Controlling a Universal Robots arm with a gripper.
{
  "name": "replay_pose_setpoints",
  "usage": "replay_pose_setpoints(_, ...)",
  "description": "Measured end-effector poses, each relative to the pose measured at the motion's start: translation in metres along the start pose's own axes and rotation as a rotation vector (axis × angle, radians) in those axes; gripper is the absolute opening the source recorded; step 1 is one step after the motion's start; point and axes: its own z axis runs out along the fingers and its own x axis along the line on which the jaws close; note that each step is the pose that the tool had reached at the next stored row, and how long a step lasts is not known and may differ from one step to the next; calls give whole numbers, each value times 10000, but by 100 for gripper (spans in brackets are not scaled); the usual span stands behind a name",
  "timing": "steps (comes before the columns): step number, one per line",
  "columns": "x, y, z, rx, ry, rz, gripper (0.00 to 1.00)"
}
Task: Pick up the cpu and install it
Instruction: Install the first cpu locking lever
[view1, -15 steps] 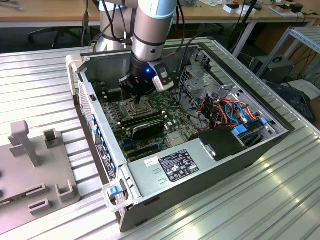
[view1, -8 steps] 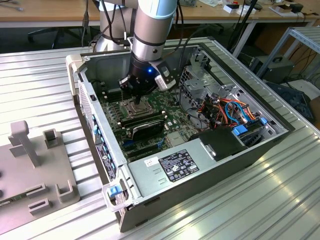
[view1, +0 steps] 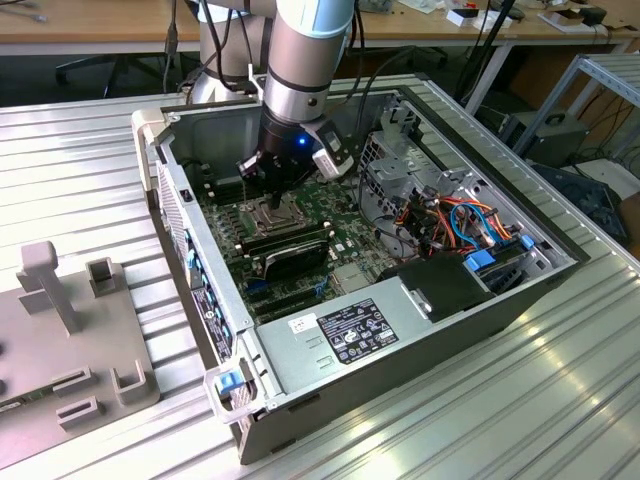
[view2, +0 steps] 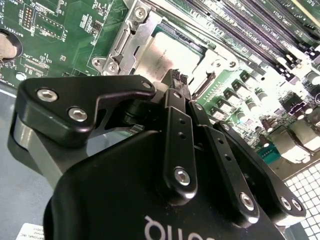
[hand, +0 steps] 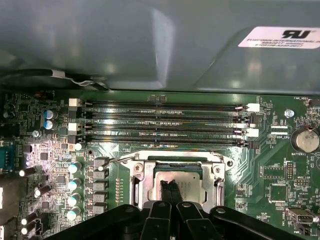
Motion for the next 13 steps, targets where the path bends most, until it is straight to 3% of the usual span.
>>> replay_pose_setpoints(8,4,5,-170,0,-1,1,11)
replay_pose_setpoints(13,9,5,-180,0,-1,0,11)
